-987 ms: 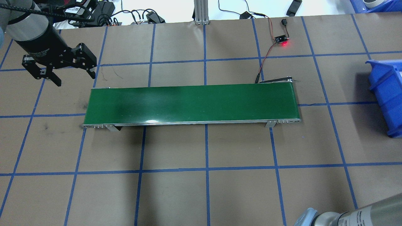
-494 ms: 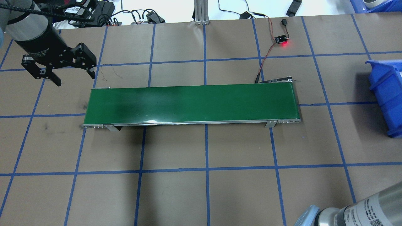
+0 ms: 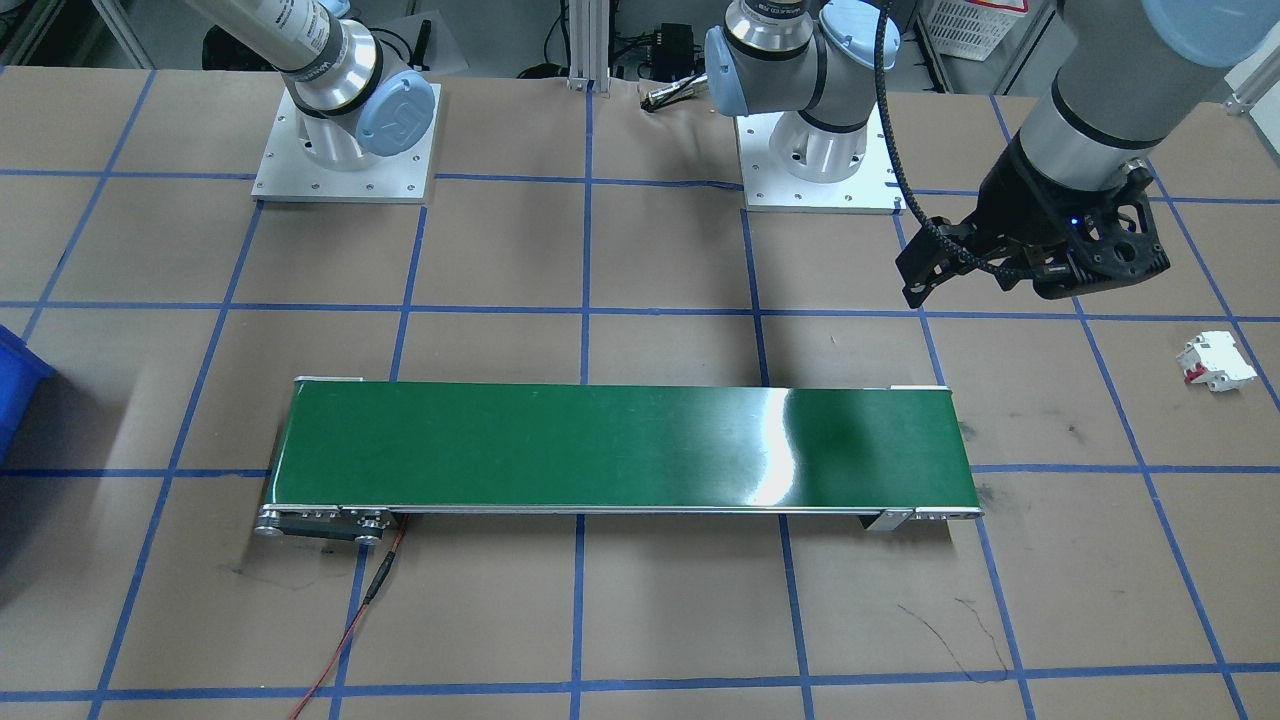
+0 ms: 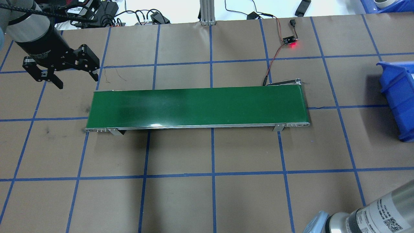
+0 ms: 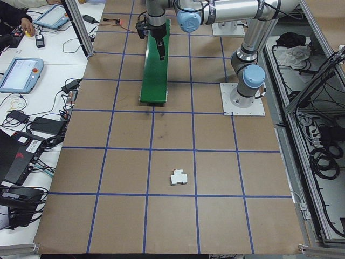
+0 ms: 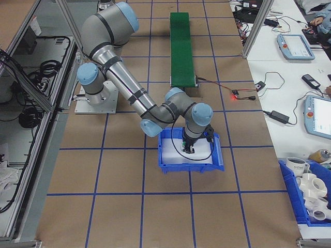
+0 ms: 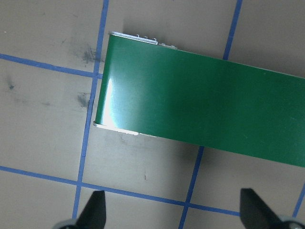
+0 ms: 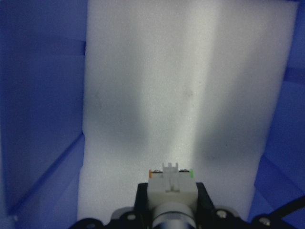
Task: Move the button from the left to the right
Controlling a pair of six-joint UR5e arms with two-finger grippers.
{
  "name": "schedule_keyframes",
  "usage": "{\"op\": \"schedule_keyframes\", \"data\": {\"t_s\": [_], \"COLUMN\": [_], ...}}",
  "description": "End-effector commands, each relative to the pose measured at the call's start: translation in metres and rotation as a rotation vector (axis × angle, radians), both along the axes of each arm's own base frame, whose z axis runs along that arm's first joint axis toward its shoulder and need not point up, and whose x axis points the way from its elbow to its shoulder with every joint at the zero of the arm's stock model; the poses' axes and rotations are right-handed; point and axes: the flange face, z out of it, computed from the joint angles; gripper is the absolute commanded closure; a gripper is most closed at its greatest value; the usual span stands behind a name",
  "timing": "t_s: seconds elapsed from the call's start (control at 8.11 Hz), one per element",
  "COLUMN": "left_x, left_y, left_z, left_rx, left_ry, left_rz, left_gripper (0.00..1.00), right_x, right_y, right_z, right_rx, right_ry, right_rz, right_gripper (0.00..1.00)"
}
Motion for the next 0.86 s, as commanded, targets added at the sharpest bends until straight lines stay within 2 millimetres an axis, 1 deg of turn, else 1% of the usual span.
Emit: {"op": "schedule_keyframes", "data": {"t_s": [0.0, 0.12, 0.25, 0.49, 0.62, 0.74], "left_x": [0.000, 0.000, 0.000, 0.000, 0.000, 0.000], "left_y": [0.000, 0.000, 0.000, 0.000, 0.000, 0.000], "left_z": [0.000, 0.000, 0.000, 0.001, 0.001, 0.000], "left_rx": [-0.002, -0.002, -0.002, -0.003, -0.003, -0.002], "left_ry": [0.000, 0.000, 0.000, 0.000, 0.000, 0.000], "left_rz": [-0.002, -0.001, -0.002, -0.002, -0.002, -0.002], "left_gripper": [0.00, 0.00, 0.00, 0.00, 0.00, 0.00], "right_x": [0.001, 0.000, 0.000, -0.002, -0.003, -0.007], "right_y": [0.001, 0.002, 0.001, 0.002, 0.003, 0.006], "right_z": [-0.021, -0.033, -0.039, -0.037, -0.035, -0.033], "right_rx": [0.020, 0.038, 0.040, 0.042, 0.035, 0.032], "right_ry": [-0.022, -0.032, -0.035, -0.026, -0.031, -0.033], "right_rz": [0.012, 0.013, 0.014, 0.022, 0.029, 0.040], "right_gripper": [0.81, 0.65, 0.63, 0.59, 0.45, 0.36]}}
